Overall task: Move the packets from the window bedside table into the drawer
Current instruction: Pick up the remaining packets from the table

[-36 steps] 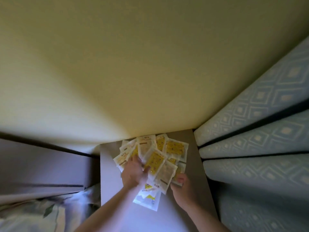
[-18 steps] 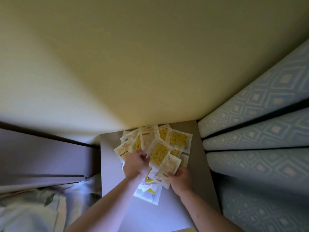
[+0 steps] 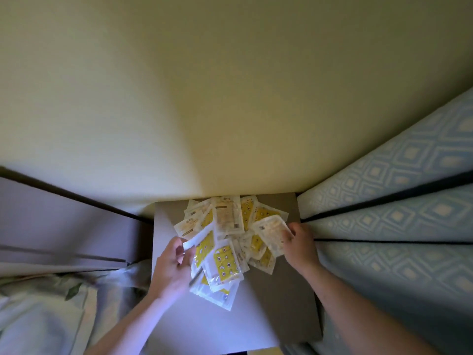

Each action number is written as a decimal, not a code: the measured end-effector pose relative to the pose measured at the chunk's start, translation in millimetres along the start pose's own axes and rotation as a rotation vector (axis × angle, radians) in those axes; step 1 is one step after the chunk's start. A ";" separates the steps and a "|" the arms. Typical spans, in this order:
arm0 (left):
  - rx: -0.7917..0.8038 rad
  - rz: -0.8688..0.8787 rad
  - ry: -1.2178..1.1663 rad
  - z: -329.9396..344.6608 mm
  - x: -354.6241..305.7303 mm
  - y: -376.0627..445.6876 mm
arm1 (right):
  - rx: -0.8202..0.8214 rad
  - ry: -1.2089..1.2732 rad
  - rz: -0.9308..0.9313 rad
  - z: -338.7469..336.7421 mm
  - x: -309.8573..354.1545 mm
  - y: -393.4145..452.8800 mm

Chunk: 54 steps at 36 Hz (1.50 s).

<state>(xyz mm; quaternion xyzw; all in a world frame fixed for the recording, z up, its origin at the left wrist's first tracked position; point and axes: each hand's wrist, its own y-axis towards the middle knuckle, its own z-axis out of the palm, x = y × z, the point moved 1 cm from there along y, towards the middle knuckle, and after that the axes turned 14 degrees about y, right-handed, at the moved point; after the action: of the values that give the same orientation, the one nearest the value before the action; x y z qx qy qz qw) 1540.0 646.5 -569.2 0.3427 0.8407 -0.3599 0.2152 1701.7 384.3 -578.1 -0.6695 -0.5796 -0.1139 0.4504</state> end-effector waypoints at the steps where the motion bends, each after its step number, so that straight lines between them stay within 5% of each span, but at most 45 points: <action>1: -0.011 0.005 0.001 -3.1 2.8 -1.7 | 0.027 -0.060 -0.031 2.4 2.0 13.6; 11: 0.011 -0.040 -0.167 -20.7 33.2 -11.2 | 0.139 -0.475 0.014 37.0 6.4 62.5; 27: 0.017 -0.107 -0.135 -55.9 45.8 -42.2 | 0.026 -0.017 0.344 20.1 -4.2 16.1; 37: -0.039 -0.156 -0.114 -102.6 0.6 -110.0 | -0.006 0.286 0.277 -11.4 46.9 -115.2; 45: -0.169 -0.252 -0.361 -146.0 -7.0 -197.8 | 0.218 0.398 0.241 -28.8 73.6 -222.5; 54: -0.345 -0.375 -0.300 -159.4 -10.2 -311.6 | 0.515 0.321 0.152 -34.7 101.4 -263.4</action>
<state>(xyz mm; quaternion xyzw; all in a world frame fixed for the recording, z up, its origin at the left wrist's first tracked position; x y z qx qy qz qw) 1300.7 604.4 -317.0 0.0824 0.8969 -0.2919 0.3219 1513.7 406.7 -365.9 -0.5483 -0.4590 -0.0336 0.6983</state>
